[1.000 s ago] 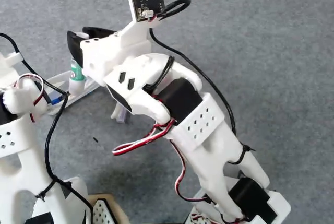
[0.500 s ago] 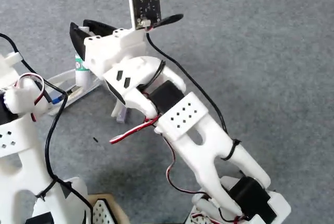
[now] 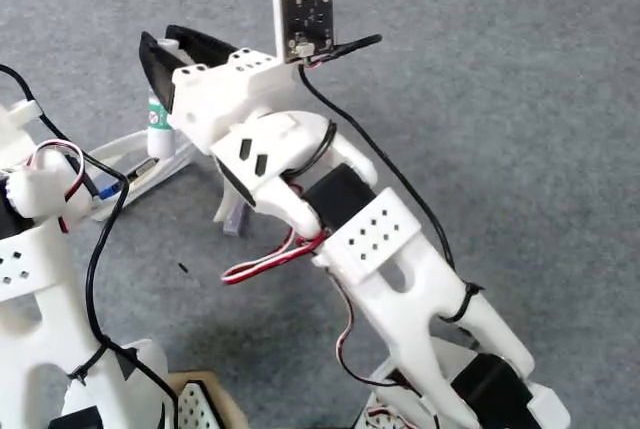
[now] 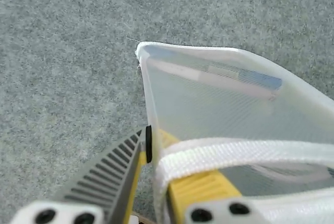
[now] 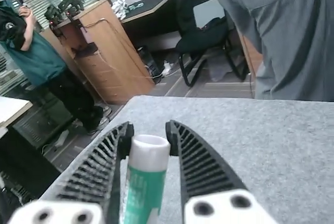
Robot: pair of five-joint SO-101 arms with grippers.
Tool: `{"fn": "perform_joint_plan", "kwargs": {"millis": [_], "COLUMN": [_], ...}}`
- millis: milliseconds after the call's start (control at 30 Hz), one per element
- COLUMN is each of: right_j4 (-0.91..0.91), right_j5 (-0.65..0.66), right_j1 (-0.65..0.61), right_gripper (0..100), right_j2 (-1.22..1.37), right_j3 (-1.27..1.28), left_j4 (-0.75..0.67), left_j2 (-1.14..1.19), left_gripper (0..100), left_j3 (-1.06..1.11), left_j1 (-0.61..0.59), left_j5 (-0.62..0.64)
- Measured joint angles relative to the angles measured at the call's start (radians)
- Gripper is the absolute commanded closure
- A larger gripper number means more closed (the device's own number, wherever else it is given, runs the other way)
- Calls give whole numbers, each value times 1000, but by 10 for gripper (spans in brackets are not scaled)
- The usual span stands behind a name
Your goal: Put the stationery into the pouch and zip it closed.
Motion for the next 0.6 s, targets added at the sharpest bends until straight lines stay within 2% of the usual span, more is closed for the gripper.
{"fn": "perform_joint_plan", "kwargs": {"millis": [133, 367, 600], "right_j4": [57, 267, 427], "right_j5": [0, 0, 74], "right_j1": [17, 115, 132], "right_gripper": [985, 985, 985], "right_j2": [-40, -124, -235], "right_j3": [-3, -103, -147], "left_j4": [0, 2, 2], "left_j2": [5, 11, 11], "left_gripper": [973, 973, 973], "left_j3": [-15, -104, -138], "left_j1": [52, 284, 491], "left_j5": [-5, -83, -87]}}
